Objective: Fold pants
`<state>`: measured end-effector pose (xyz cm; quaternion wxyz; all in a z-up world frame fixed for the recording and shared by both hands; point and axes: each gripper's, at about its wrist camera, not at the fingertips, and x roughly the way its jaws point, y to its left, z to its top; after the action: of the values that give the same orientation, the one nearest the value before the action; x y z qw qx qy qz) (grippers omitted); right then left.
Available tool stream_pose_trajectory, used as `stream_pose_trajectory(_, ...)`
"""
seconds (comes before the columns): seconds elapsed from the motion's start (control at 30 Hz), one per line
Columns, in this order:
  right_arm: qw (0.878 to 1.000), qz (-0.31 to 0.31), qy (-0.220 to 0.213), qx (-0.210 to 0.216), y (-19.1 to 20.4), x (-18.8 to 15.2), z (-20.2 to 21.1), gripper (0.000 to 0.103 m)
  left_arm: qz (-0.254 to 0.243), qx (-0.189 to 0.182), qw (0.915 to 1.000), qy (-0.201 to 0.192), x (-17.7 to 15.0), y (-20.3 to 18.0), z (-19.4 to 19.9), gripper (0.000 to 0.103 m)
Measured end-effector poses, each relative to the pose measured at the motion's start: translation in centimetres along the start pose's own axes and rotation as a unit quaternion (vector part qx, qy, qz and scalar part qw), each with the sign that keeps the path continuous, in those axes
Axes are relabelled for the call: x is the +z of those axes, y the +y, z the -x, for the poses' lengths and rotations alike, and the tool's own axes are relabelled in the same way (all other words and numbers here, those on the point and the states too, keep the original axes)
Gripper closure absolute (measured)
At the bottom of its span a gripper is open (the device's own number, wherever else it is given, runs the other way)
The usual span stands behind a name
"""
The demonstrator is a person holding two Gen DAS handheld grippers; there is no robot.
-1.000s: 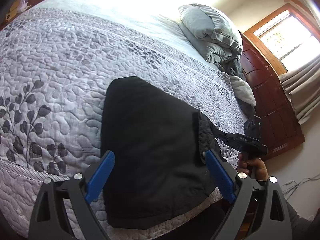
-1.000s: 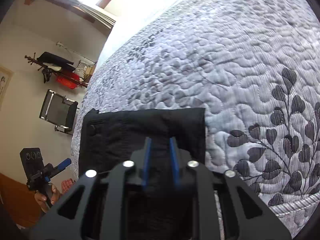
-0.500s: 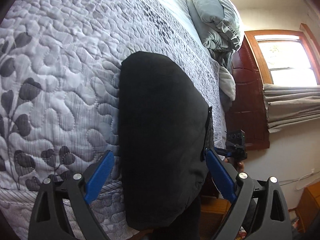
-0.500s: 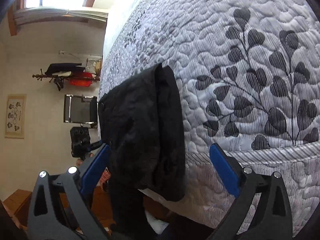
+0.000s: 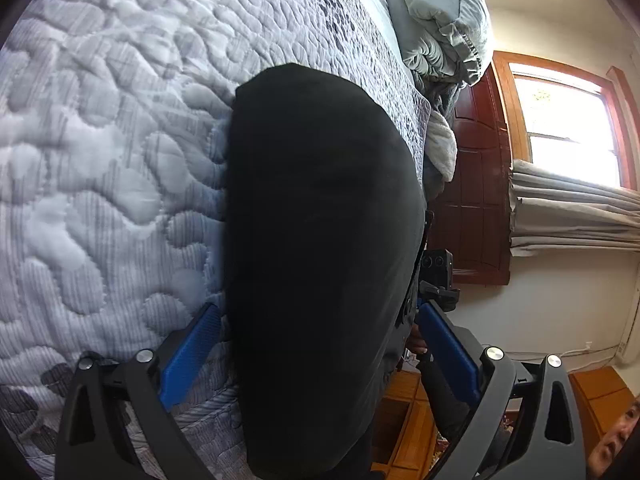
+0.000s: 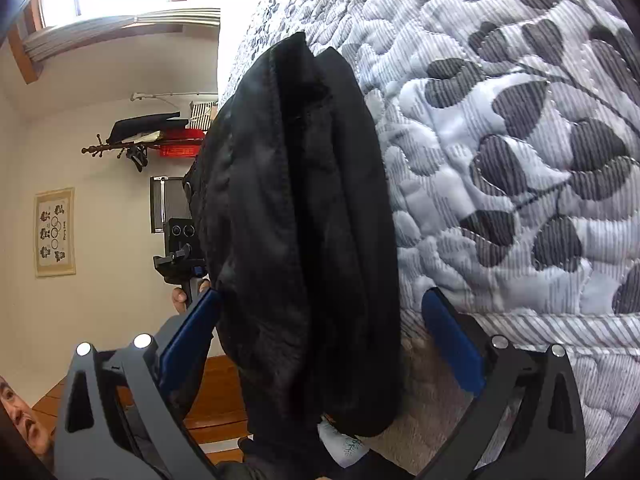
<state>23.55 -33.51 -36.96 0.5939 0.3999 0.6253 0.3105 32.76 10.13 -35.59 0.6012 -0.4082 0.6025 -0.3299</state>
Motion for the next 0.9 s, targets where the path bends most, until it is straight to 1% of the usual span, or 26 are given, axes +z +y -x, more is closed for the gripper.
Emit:
stream_pose_trajectory(0.07, 1.000, 0.001, 0.007, 0.009, 0.2, 0.1, -0.7, 0.002, -0.011, -0.003, 0.9997, 0.021, 0.0, -0.6, -1.1, 0.004)
stream_pose_trajectory(0.17, 1.000, 0.004, 0.015, 0.011, 0.6, 0.8, -1.9, 0.002, -0.025, 0.006, 0.9986, 0.047, -0.1, -1.1, -2.6, 0.004)
stream_pose_trajectory(0.27, 1.000, 0.005, 0.019, 0.014, 0.8, 1.2, -2.7, 0.002, -0.020, 0.005, 0.9984, 0.052, -0.2, -0.9, -3.0, 0.004)
stream_pose_trajectory(0.3, 1.000, 0.007, 0.019, 0.014, 1.0, 1.3, -2.9, 0.002, -0.021, 0.011, 0.9986, 0.048, -0.2, -1.0, -3.2, 0.004)
stream_pose_trajectory(0.33, 1.000, 0.009, 0.019, 0.014, 1.2, 1.4, -2.9, 0.002, -0.020, 0.027, 0.9984, 0.046, -0.3, -1.1, -3.5, 0.011)
stream_pose_trajectory(0.37, 1.000, 0.013, 0.019, 0.015, 1.4, 1.5, -3.2, 0.002, -0.022, 0.045, 0.9976, 0.047, -0.4, -1.3, -3.7, 0.015)
stream_pose_trajectory(0.4, 1.000, 0.021, 0.020, 0.011, 1.7, 1.5, -3.3, 0.003, -0.018, 0.052, 0.9975, 0.045, -0.4, -1.3, -3.8, 0.021)
stream_pose_trajectory(0.43, 0.999, 0.030, 0.023, 0.003, 1.9, 1.5, -3.4, 0.006, -0.011, 0.053, 0.9976, 0.043, -0.4, -1.2, -3.7, 0.029)
stream_pose_trajectory(0.47, 0.999, 0.034, 0.023, -0.003, 2.0, 1.6, -3.4, 0.019, -0.005, 0.050, 0.9978, 0.042, -0.5, -1.1, -3.6, 0.033)
stream_pose_trajectory(0.53, 0.999, 0.025, 0.022, -0.011, 1.8, 1.8, -3.4, 0.037, -0.002, 0.043, 0.9984, 0.036, -0.8, -1.1, -3.4, 0.046)
stream_pose_trajectory(0.57, 0.999, 0.028, 0.018, -0.010, 1.9, 1.7, -3.3, 0.044, -0.002, 0.040, 0.9987, 0.031, -1.0, -1.1, -3.4, 0.048)
stream_pose_trajectory(0.6, 0.999, 0.034, 0.014, -0.011, 2.2, 1.6, -3.3, 0.047, -0.006, 0.038, 0.9989, 0.026, -1.2, -1.3, -3.4, 0.053)
stream_pose_trajectory(0.63, 0.999, 0.037, 0.010, -0.009, 2.5, 1.5, -3.2, 0.053, -0.009, 0.037, 0.9991, 0.020, -1.4, -1.4, -3.3, 0.056)
stream_pose_trajectory(0.67, 0.999, 0.041, 0.006, -0.009, 2.9, 1.5, -3.1, 0.057, -0.009, 0.033, 0.9993, 0.015, -1.6, -1.5, -3.2, 0.058)
stream_pose_trajectory(0.73, 0.999, 0.051, 0.000, -0.012, 3.7, 1.5, -3.1, 0.061, -0.014, 0.033, 0.9994, 0.006, -1.7, -1.8, -3.1, 0.063)
stream_pose_trajectory(0.77, 0.998, 0.055, -0.003, -0.014, 4.2, 1.4, -3.0, 0.063, -0.018, 0.035, 0.9992, 0.002, -1.5, -2.3, -3.3, 0.064)
stream_pose_trajectory(0.9, 0.997, 0.073, -0.010, -0.015, 6.4, 1.9, -2.7, 0.066, -0.034, 0.036, 0.9987, -0.013, -1.2, -3.6, -2.1, 0.068)
